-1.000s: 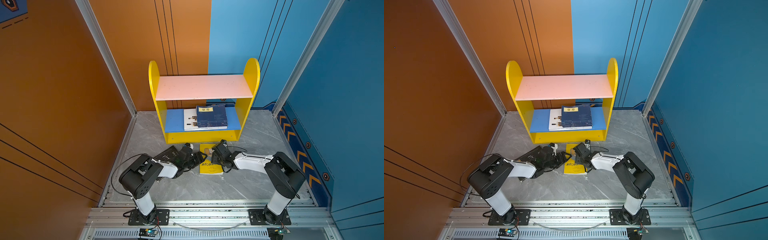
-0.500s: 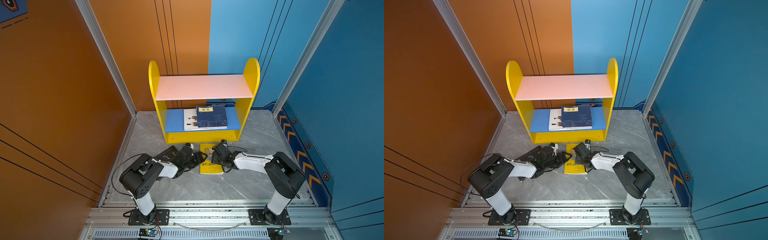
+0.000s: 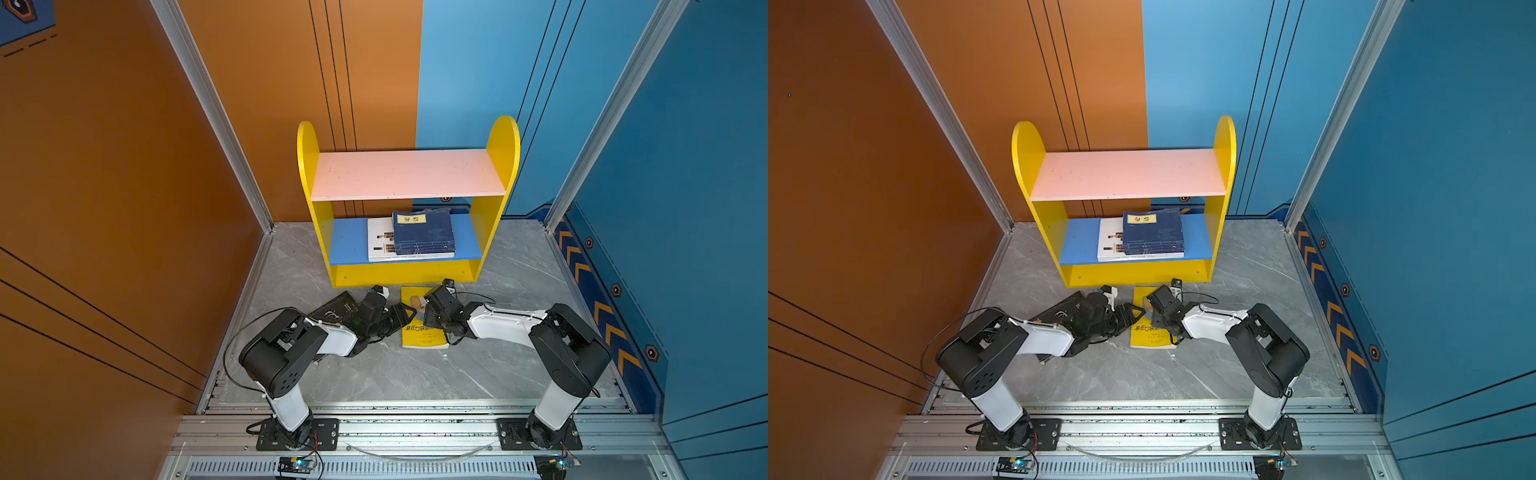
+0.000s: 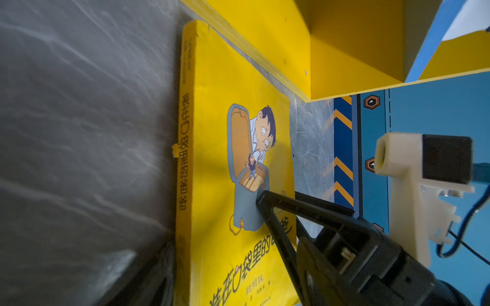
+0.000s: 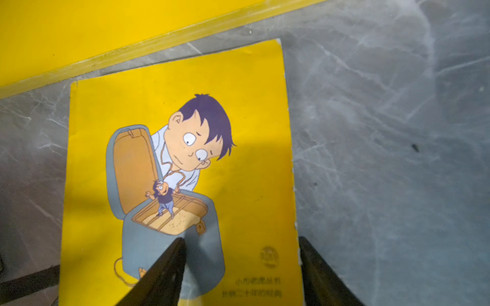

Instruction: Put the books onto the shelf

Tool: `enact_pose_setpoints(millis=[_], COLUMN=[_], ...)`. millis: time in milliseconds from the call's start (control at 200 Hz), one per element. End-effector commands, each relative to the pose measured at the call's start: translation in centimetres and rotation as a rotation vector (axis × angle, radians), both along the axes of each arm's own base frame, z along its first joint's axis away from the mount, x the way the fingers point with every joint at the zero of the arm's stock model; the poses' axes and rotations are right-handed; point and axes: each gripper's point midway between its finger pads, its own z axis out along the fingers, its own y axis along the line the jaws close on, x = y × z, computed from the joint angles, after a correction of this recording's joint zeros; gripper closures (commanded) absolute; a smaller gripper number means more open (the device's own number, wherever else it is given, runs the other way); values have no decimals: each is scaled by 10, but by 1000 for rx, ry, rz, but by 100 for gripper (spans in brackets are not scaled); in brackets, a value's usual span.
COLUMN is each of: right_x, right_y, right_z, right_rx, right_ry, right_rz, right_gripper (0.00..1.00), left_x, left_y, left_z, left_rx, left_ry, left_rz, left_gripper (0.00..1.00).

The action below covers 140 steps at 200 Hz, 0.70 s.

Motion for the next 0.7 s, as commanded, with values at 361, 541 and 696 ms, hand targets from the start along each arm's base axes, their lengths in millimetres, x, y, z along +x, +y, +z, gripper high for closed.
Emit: enact_pose_setpoints(millis=[361, 541, 696], right_x=[-37, -39, -39], right_y=[40, 36, 34], right_z=[-22, -23, -23], right_rx=[136, 132, 132], right_ry=[142, 141, 141], right_rz=[140, 132, 128], right_gripper=[34, 34, 34], left_x=[-36, -30, -26], left_y=[-84, -81, -76], left_z=[117, 101, 89], left_rx=[-325, -313, -302], left_ry=[-231, -179, -142], left_rz=[-329, -295, -264], left_gripper=[35, 43, 51])
